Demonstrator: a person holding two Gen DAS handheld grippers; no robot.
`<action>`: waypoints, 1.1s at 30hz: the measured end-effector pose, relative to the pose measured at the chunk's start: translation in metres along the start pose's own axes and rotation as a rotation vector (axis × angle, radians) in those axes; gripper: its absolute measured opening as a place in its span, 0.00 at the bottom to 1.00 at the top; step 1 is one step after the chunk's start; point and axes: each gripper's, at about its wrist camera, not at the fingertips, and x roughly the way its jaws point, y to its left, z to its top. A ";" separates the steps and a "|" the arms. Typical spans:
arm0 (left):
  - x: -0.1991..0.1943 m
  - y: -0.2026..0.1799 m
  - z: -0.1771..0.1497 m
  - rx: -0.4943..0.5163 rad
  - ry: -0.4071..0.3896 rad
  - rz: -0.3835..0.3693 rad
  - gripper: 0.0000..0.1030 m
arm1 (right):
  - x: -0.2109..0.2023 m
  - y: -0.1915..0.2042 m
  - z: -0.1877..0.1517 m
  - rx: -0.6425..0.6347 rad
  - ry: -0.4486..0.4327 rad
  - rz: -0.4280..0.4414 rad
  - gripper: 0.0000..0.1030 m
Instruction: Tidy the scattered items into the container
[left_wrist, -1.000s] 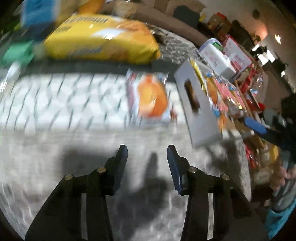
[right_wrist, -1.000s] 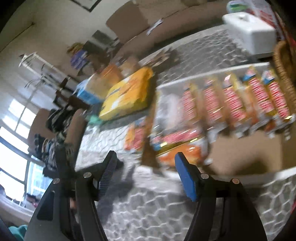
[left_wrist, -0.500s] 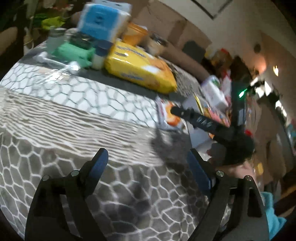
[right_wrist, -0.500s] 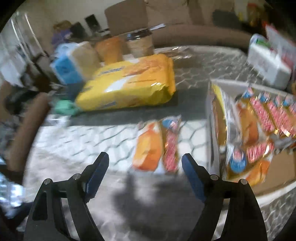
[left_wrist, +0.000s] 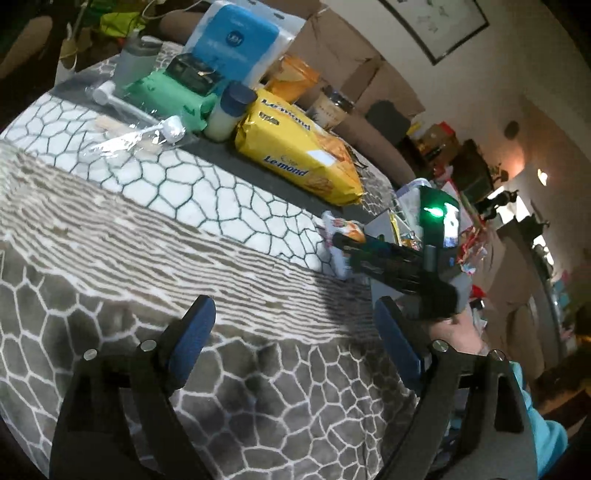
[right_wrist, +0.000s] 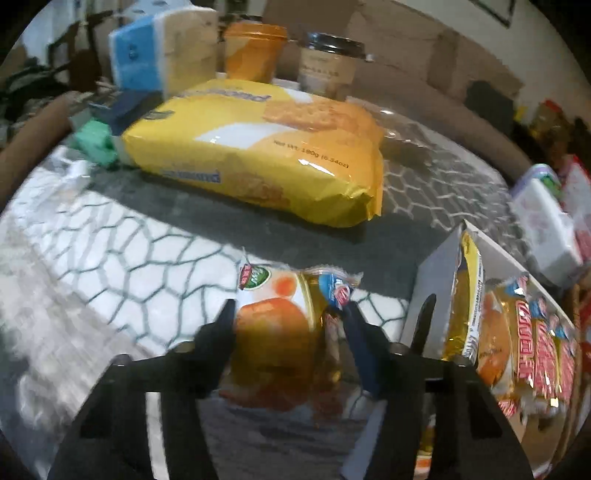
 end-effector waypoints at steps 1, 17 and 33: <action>0.001 0.002 -0.001 -0.007 0.001 0.003 0.84 | -0.002 -0.003 -0.002 -0.011 0.012 0.011 0.41; 0.016 -0.001 -0.016 -0.024 0.064 -0.068 0.84 | -0.112 0.051 -0.118 -0.384 0.003 0.328 0.40; 0.051 -0.111 -0.083 0.378 0.251 0.032 0.84 | -0.125 -0.057 -0.173 0.354 0.018 0.385 0.69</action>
